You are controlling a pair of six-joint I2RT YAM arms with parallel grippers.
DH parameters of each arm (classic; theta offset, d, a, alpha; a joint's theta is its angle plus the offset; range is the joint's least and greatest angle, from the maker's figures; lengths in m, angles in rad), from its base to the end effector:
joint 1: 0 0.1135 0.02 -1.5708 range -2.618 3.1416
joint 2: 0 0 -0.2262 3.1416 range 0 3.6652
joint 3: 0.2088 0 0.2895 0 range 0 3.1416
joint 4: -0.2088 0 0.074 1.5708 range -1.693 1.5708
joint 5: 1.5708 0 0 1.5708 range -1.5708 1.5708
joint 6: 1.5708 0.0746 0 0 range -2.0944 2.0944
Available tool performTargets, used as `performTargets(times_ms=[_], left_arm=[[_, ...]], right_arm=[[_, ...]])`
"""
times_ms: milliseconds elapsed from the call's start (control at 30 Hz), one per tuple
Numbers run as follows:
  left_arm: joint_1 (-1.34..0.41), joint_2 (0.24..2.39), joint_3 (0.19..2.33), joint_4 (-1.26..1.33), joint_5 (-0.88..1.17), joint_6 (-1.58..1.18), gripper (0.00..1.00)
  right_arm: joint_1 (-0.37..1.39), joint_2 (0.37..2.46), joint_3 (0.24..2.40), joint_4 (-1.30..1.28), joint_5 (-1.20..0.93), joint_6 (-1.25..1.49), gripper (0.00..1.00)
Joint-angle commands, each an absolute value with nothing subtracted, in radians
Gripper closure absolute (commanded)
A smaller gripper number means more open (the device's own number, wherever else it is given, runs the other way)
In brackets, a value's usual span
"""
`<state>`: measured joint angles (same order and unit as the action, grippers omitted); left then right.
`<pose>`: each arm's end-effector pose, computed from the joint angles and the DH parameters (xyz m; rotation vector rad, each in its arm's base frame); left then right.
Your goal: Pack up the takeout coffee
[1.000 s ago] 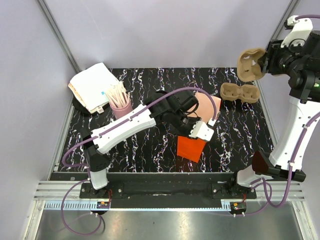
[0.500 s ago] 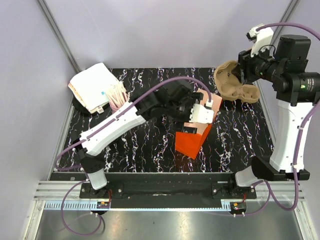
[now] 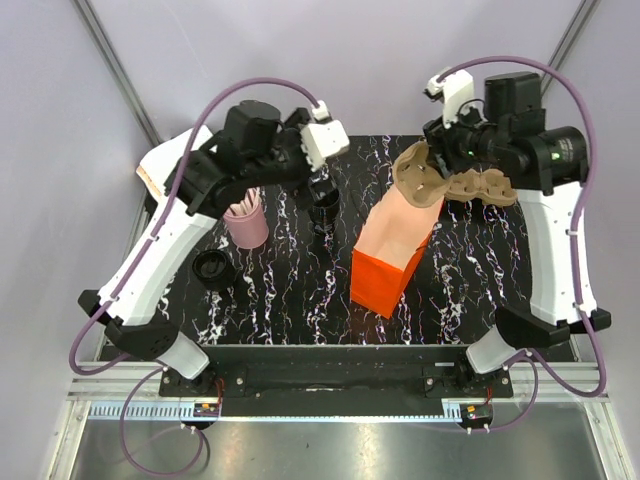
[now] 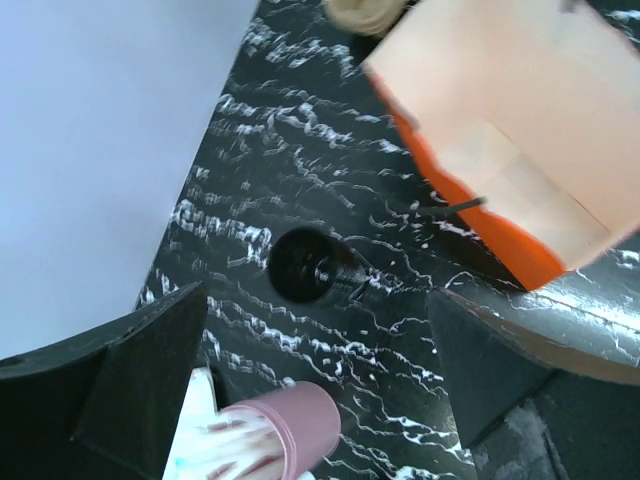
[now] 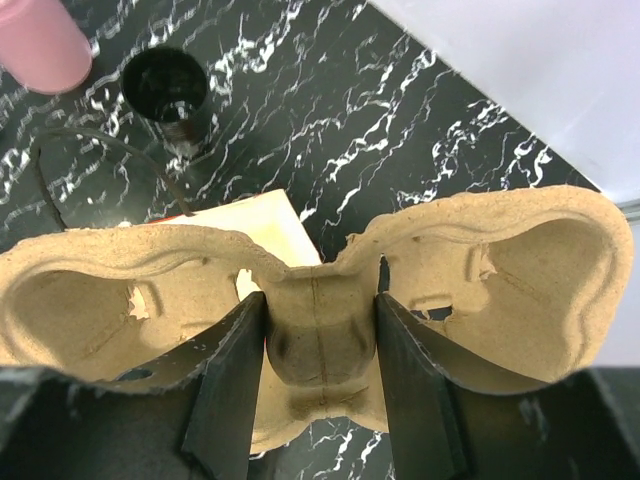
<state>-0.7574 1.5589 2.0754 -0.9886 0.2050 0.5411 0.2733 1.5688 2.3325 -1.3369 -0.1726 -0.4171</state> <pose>0.2547 -0.2617 0.4649 1.3393 1.5515 -0.3444 0.2917 0.0951 0.4989 -0.8166 1.9738 0.1006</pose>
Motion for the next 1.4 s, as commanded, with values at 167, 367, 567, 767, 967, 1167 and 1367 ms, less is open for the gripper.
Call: performTargets(times_ms=[167,367,567,767,967,1167,1367], left_arm=[[-0.614,1.496,1.956,-0.812,0.178,0.327,0.01],[-0.612,1.551,1.973,-0.764,0.218,0.267,0.01],[-0.611,1.627,2.035,-0.729,0.238,0.204,0.01],[-0.606,1.684,2.049,-0.683,0.265,0.137,0.01],[-0.597,1.674,1.979,-0.608,0.359,0.068,0.01],[-0.574,1.671,1.964,-0.588,0.426,0.019,0.01],[-0.568,1.672,1.948,-0.580,0.472,0.012,0.01]], right_arm=[[0.425,1.586,2.212,-1.405,-0.011,-0.443,0.46],[0.483,1.583,2.112,-1.414,0.023,-0.457,0.46],[0.500,1.559,2.019,-1.419,0.037,-0.474,0.46],[0.528,1.545,1.971,-1.419,0.044,-0.476,0.46],[0.554,1.532,1.948,-1.408,0.083,-0.476,0.47],[0.563,1.520,1.936,-1.394,0.101,-0.469,0.47],[0.578,1.522,1.937,-1.385,0.103,-0.463,0.48]])
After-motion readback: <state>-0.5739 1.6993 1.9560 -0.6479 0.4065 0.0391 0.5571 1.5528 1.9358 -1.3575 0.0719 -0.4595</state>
